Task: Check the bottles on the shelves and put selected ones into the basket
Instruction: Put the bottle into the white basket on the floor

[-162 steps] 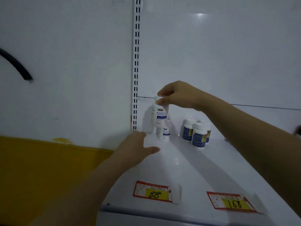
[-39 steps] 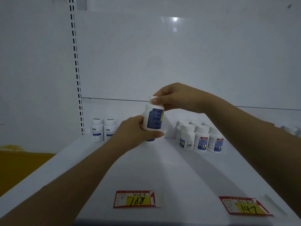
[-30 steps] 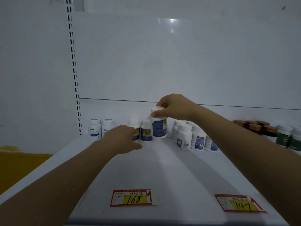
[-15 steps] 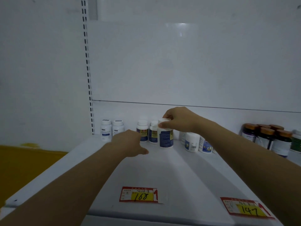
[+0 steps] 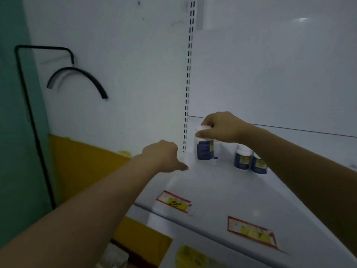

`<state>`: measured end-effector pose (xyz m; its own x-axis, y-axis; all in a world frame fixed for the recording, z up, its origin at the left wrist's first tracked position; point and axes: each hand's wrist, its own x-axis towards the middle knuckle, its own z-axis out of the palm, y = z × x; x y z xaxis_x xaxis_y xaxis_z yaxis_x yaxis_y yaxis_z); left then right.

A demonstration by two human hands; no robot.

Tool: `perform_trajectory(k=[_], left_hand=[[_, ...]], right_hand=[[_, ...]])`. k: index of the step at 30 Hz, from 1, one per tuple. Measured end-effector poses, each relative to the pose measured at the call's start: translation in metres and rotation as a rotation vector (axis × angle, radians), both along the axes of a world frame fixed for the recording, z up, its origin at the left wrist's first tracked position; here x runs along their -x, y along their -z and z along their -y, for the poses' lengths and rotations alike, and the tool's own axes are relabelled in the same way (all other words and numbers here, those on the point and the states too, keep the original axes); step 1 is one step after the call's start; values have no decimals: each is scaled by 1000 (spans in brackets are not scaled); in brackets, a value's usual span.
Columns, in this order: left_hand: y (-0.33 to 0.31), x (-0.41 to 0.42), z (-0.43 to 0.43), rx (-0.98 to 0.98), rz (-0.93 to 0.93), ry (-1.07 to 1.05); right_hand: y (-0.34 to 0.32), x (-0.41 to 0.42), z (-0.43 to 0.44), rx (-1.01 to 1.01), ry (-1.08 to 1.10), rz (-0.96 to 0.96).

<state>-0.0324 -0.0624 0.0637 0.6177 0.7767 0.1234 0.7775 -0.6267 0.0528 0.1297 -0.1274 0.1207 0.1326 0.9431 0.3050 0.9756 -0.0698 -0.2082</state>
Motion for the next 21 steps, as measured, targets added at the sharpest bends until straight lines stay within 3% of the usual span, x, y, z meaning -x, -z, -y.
perform_trajectory(k=[13,21], left_hand=[[30,245,-95,34,54,-377],[85,331,-198,70,88,-532]], right_hand=[[33,237,-168,20,-406,-82],[84,324,-300,143,-497,-89]])
